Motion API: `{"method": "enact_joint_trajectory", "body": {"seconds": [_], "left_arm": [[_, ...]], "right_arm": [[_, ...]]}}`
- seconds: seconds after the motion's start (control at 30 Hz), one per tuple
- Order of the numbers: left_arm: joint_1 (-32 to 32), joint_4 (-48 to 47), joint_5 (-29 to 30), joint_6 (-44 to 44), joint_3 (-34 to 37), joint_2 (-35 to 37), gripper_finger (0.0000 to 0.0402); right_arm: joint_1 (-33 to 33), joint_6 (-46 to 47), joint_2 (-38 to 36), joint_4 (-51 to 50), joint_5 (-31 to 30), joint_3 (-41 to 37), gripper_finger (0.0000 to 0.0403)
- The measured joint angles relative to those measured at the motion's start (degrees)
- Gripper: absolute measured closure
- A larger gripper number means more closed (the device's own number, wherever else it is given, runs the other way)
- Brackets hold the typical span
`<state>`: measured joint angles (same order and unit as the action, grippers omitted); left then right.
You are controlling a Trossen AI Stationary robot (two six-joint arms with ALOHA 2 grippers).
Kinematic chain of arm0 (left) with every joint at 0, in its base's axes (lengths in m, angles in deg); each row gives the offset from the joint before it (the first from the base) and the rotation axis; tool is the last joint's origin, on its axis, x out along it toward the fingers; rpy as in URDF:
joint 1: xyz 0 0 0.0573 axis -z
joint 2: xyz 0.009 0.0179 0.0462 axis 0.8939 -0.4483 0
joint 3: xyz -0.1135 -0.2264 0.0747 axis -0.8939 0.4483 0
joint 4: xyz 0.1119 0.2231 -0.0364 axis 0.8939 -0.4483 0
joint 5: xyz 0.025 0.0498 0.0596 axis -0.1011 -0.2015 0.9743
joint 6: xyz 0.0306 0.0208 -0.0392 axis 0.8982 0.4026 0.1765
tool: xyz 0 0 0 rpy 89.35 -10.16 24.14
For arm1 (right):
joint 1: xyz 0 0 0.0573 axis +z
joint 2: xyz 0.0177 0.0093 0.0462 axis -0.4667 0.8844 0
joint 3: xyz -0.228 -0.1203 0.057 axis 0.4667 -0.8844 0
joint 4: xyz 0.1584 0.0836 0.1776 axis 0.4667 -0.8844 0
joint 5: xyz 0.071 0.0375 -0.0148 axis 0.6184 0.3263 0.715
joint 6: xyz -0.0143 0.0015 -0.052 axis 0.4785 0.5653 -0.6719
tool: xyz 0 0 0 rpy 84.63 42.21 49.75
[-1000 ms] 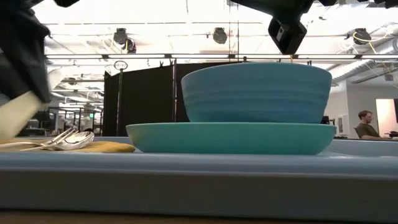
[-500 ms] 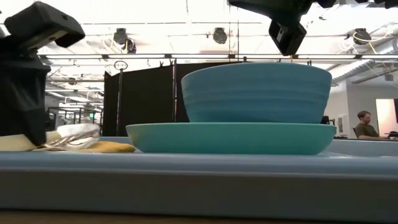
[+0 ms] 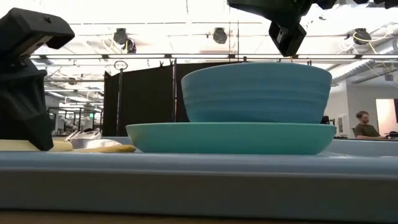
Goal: Set up tray
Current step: Put the yellow table knife on top of the yellow table napkin to the right of the orange spoon
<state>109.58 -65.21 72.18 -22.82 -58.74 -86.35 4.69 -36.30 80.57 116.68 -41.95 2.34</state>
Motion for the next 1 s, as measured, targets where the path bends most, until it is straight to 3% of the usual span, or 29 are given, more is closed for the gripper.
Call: {"method": "enact_joint_trajectory", "body": {"seconds": [0.1,0.33,0.53,0.83,1.0], "left_arm": [[0.07,0.48,-0.02,-2.93,-0.02,0.00,0.0360],[0.16,3.08,0.25,-7.46,-0.11,0.00,0.0301],[0.49,2.75,2.34,-9.96,-0.13,0.00,0.0276],[0.29,2.86,10.33,-9.76,-0.19,0.25,0.0285],[-0.23,2.88,7.35,-13.43,-0.22,0.34,0.0295]], "right_arm": [[0.00,0.00,0.00,0.00,-0.02,0.00,0.0236],[-0.24,0.00,0.00,0.00,-0.02,0.00,0.0236],[-0.24,-0.02,0.00,0.00,0.04,0.00,0.0236],[-0.22,-0.44,0.00,0.00,0.00,0.00,0.0236],[-0.24,-0.85,0.00,0.00,-0.09,0.00,0.0236]]}}
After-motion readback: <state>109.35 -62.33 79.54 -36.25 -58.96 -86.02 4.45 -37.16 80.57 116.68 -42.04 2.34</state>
